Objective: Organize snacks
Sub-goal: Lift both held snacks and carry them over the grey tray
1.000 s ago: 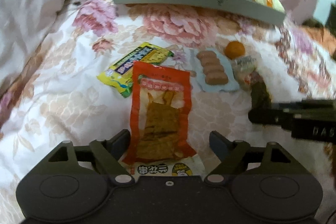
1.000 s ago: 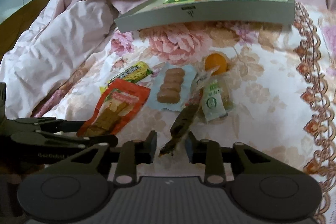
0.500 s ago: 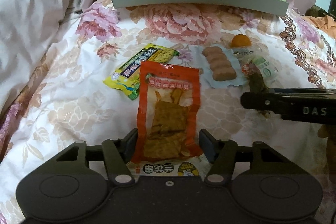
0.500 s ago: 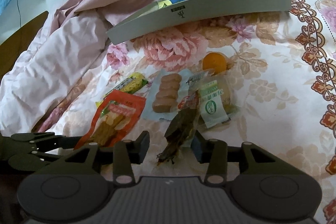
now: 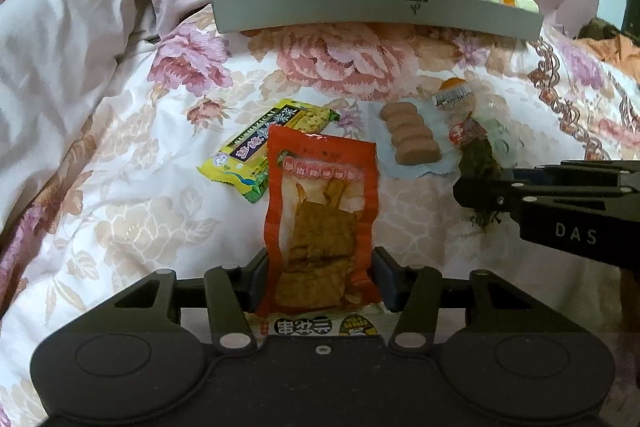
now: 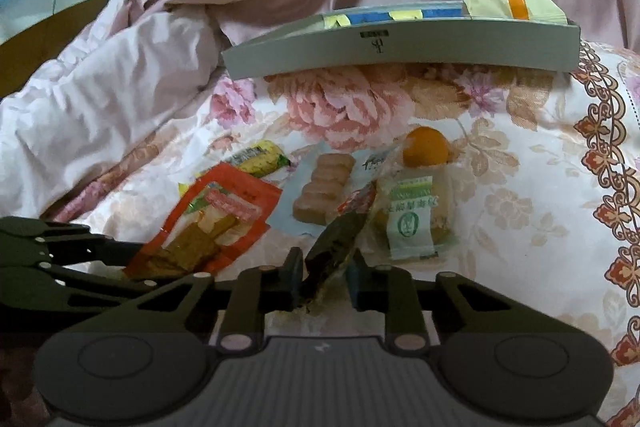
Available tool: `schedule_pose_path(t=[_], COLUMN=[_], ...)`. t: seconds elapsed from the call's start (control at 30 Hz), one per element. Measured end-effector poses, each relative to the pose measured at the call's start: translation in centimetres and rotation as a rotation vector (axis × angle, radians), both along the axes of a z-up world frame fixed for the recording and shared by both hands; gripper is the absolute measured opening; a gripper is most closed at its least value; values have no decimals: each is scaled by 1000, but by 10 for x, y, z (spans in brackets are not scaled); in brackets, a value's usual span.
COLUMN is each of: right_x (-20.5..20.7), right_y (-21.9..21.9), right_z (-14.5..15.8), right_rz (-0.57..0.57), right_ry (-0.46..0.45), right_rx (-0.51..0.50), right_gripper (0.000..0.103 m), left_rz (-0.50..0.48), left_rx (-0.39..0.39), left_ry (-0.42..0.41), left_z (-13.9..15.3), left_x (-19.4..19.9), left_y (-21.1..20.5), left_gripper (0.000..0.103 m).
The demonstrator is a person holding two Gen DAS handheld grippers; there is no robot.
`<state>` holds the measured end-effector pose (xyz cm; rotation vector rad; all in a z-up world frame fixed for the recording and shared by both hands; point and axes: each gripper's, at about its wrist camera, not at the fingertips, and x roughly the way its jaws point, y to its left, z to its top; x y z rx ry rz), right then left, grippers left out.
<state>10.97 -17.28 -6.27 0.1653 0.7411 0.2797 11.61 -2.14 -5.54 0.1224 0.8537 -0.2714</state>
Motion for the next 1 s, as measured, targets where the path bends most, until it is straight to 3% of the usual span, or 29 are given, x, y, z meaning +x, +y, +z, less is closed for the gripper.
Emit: schedule_pose_path(t=[0.13, 0.4, 0.8, 1.0], right_x=[-4, -13, -14, -16], right_y=[5, 13, 7, 7], right_z=[5, 12, 14, 16], right_rz=[36, 78, 68, 62], right_ry=[-42, -104, -120, -139], right_rx=[-13, -44, -19, -23], right_gripper=[18, 16, 15, 13], left_rz=[8, 40, 116, 125], left_rx=[-17, -77, -271, -331], left_ry=[-4, -1, 24, 23], left_z=[0, 1, 2, 2], left_x=[-1, -1, 0, -3], left_y=[0, 5, 19, 22], left_gripper=[53, 53, 52, 52])
